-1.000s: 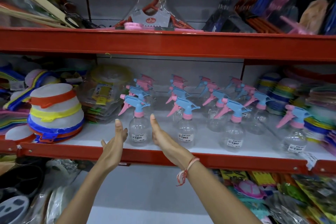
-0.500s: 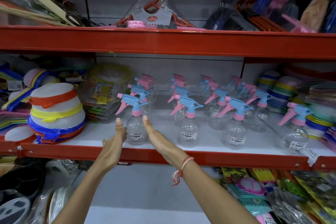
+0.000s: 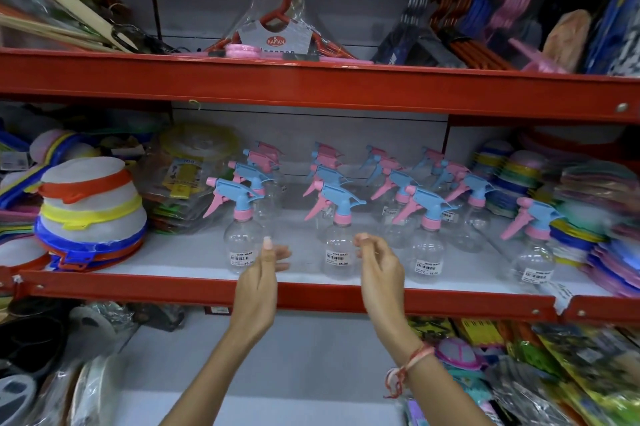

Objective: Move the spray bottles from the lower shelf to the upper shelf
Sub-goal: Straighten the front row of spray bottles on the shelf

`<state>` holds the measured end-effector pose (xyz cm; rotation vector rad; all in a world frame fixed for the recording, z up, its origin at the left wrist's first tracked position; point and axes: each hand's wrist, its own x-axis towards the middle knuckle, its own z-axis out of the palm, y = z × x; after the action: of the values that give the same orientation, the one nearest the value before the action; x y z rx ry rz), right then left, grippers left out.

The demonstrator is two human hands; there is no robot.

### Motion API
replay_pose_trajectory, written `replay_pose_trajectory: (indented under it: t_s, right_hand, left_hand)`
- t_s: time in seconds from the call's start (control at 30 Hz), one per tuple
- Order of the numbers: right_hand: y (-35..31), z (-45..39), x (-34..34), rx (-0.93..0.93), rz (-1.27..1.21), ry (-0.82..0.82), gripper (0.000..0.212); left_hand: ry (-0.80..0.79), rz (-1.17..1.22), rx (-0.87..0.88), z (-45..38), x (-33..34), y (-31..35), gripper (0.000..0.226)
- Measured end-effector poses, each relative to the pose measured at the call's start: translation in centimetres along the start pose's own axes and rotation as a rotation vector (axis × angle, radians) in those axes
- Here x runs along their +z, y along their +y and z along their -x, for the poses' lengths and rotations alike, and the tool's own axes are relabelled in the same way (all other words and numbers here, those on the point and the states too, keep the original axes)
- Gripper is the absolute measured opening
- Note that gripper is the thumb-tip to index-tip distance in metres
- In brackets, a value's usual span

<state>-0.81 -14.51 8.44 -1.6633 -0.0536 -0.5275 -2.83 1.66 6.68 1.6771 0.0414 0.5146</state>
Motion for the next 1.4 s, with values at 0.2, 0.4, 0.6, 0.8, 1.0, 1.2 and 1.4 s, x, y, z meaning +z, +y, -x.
replay_pose_trajectory:
  t_s: [0.2,0.4,0.6,0.8,1.0,1.2,1.4]
  right_hand:
    - [0.4,-1.7,-1.6,0.190,0.116,-0.163,0.040]
    - [-0.6,-1.2,-0.9,0.181,0.233,-0.215,0.056]
    - [-1.1,-0.8,0.5,0.169,0.244,-0.251,0.054]
    - [-1.0,-0.7,0.6,0.159,0.236,-0.229,0.056]
    - [-1.1,-0.7,-0.4,0.147,0.215,-0.275,0.055]
    - [0.0,-0.9,-3.5,0.018,0.097,0.001,0.039]
    - [2.3,-2.4,-8.6,0.013,0.131,0.246,0.023]
  left_hand:
    - [-0.222,-0.095,-0.147,-0.4,3.8,1.6,0.105]
    - [-0.260,-0.139,-0.184,-0.4,4.3,2.2,0.103]
    - [-0.262,-0.166,-0.177,-0.7,2.8,2.0,0.098]
    - [-0.267,-0.152,-0.183,-0.4,2.9,2.2,0.098]
    - [-0.239,-0.184,-0.171,-0.2,3.3,1.8,0.099]
    - [0.135,-0.130,0.150,1.7,5.5,1.9,0.060]
    - [-0.106,0.030,0.049,2.9,11.0,2.7,0.048]
